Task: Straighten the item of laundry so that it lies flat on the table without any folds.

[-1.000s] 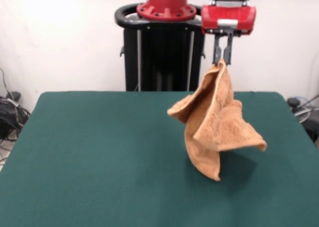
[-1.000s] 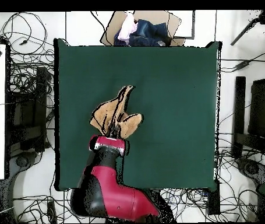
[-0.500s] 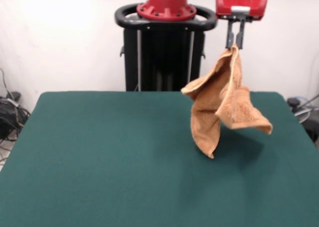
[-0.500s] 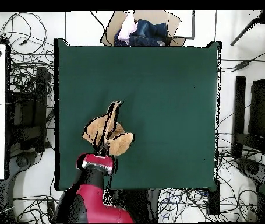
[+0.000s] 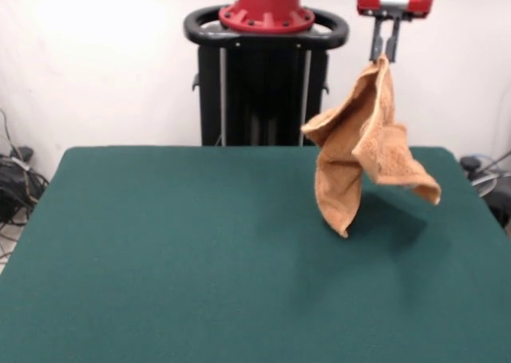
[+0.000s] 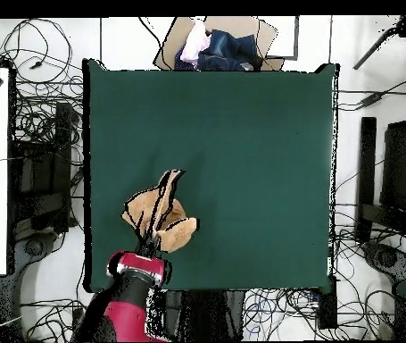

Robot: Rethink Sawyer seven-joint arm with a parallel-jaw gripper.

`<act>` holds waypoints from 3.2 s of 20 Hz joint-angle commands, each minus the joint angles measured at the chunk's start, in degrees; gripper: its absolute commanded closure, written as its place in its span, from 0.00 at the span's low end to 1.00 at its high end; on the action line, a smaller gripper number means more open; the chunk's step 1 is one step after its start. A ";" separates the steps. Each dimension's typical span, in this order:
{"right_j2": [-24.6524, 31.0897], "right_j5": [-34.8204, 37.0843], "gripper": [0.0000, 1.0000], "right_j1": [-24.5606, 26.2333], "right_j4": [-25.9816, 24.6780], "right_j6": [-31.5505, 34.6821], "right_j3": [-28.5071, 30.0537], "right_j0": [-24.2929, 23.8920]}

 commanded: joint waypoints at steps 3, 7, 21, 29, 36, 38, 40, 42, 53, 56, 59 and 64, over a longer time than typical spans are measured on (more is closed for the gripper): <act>-14.54 19.39 1.00 -12.46 11.20 2.45 2.12 8.45; -16.59 21.12 1.00 -12.46 8.26 3.57 0.27 8.97; -19.38 24.47 1.00 -12.18 3.28 6.92 -2.63 10.79; -26.08 29.79 1.00 -11.70 3.75 5.64 -6.28 15.93; -33.33 33.13 1.00 -9.33 3.90 8.23 -9.80 23.80; -37.90 34.81 1.00 -7.02 4.81 9.85 -12.08 28.74; -36.47 35.95 1.00 -8.49 2.71 9.36 -12.41 26.55; -34.22 35.16 1.00 -9.87 1.65 8.89 -11.56 23.76; -25.63 27.36 1.00 -10.14 -2.40 12.10 -8.25 15.27; -19.02 22.58 1.00 -9.67 -8.08 15.88 -6.62 8.14; -13.59 19.08 1.00 -8.63 -14.13 19.18 -6.34 1.37; -5.97 11.89 1.00 -3.35 -21.92 23.54 -7.60 -7.96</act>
